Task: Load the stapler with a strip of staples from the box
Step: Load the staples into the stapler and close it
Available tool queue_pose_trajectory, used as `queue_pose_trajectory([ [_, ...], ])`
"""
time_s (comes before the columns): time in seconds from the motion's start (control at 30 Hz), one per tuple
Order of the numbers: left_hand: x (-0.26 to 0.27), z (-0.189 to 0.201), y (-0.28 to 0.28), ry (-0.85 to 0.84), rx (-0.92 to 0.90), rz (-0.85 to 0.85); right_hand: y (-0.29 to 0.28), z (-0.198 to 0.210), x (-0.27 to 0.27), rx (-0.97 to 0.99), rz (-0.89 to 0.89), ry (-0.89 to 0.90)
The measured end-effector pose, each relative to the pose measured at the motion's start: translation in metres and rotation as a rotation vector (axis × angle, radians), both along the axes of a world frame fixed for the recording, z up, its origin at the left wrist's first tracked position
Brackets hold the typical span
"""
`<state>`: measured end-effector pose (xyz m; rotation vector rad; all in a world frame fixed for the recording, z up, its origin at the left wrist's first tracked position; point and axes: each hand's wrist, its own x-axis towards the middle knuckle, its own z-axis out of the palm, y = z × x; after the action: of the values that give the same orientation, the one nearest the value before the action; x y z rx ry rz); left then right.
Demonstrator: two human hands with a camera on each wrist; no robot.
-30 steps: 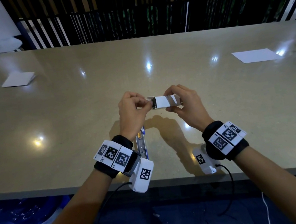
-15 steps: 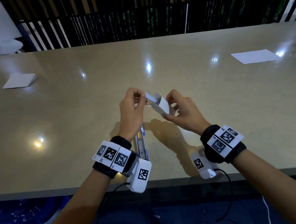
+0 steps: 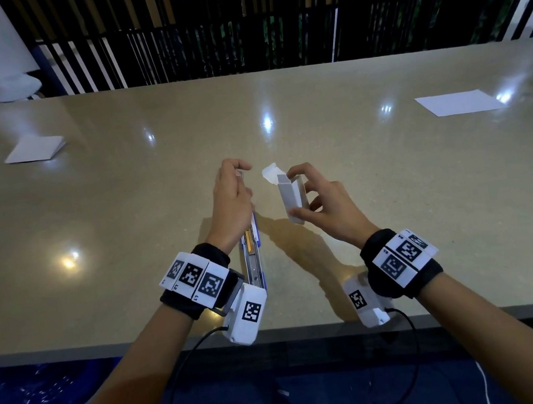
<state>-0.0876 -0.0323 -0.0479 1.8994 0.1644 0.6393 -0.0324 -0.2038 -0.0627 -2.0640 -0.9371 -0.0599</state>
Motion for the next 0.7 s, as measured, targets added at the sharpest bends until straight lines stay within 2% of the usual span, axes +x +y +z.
queue_pose_trajectory([
  [0.23, -0.005, 0.004, -0.008, 0.203, 0.037, -0.124, 0.001, 0.0, 0.0, 0.054, 0.018, -0.008],
  [0.4, -0.005, 0.008, -0.012, 0.252, -0.048, -0.122, 0.003, 0.001, -0.002, 0.062, 0.045, -0.011],
  [0.5, -0.006, 0.009, -0.015, 0.211, -0.046, -0.116, 0.004, 0.001, -0.003, 0.047, 0.04, -0.013],
  [0.6, -0.008, 0.008, -0.015, 0.11, 0.05, -0.134, 0.004, -0.001, -0.005, 0.025, 0.033, -0.008],
  [0.7, -0.008, 0.007, -0.017, 0.107, 0.122, -0.171, 0.004, -0.001, -0.005, -0.019, 0.021, -0.009],
])
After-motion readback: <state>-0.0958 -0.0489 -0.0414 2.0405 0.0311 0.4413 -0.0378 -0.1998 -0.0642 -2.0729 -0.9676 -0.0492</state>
